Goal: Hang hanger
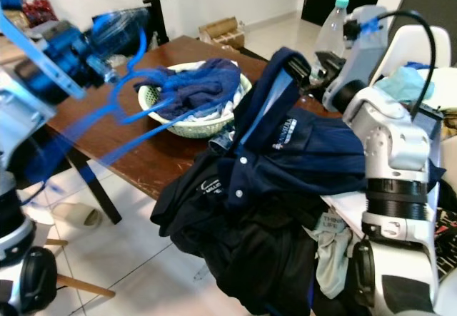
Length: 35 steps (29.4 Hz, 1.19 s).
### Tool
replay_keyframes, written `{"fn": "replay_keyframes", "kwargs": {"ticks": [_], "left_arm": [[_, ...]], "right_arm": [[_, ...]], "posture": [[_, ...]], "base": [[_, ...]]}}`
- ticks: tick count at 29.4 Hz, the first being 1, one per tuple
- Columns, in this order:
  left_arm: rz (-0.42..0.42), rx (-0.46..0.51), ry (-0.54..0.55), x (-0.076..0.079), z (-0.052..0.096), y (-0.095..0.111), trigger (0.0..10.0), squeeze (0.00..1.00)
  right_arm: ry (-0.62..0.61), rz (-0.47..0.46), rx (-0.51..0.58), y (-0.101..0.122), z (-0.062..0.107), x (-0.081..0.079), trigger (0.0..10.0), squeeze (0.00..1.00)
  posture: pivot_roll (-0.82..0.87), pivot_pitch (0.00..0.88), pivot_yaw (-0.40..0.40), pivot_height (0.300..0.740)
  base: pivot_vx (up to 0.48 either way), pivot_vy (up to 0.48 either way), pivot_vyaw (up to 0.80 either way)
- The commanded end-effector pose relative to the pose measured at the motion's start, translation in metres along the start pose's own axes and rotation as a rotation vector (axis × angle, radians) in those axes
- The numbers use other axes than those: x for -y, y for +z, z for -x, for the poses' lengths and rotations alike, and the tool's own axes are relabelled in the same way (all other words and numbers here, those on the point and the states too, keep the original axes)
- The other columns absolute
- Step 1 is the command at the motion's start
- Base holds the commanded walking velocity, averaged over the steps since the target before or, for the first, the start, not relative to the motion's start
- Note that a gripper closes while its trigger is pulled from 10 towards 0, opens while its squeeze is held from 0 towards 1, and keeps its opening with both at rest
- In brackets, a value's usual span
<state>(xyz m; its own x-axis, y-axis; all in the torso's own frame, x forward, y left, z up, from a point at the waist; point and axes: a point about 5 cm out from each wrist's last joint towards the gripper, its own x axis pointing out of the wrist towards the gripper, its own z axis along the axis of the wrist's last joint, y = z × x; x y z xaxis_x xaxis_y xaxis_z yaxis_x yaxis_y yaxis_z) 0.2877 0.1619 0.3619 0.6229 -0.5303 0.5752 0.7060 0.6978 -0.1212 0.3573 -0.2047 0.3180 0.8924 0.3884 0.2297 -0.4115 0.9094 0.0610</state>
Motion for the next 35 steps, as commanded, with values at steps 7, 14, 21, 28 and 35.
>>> {"fn": "replay_keyframes", "kwargs": {"ticks": [7,14,21,28,35], "left_arm": [[-0.134,-0.064,0.087,0.0,0.005,-0.037,10.0,0.0],[-0.59,-0.089,0.196,0.011,0.002,-0.064,10.0,0.0],[-0.444,0.054,0.331,0.011,-0.009,-0.061,10.0,0.0],[0.384,0.214,0.431,0.003,-0.016,-0.075,10.0,0.0],[0.649,0.213,0.421,0.01,-0.016,-0.098,10.0,0.0]], "right_arm": [[-0.009,-0.018,0.048,0.008,-0.001,0.002,10.0,0.0],[0.001,-0.031,0.049,0.008,-0.001,-0.001,10.0,0.0],[0.001,-0.037,0.053,0.01,-0.002,-0.001,10.0,0.0],[0.002,-0.037,0.056,0.01,-0.003,-0.003,10.0,0.0],[0.003,-0.039,0.058,0.011,-0.003,-0.002,10.0,0.0]], "posture": [[0.11,0.074,-0.019,0.74],[0.11,0.072,-0.022,0.74],[0.11,0.071,-0.024,0.74],[0.1,0.068,-0.022,0.74],[0.1,0.066,-0.022,0.74]], "base": [[0.0,0.0,0.0],[0.0,0.0,0.0],[0.0,0.0,0.0],[0.0,0.0,0.0],[0.0,0.0,0.0]]}}
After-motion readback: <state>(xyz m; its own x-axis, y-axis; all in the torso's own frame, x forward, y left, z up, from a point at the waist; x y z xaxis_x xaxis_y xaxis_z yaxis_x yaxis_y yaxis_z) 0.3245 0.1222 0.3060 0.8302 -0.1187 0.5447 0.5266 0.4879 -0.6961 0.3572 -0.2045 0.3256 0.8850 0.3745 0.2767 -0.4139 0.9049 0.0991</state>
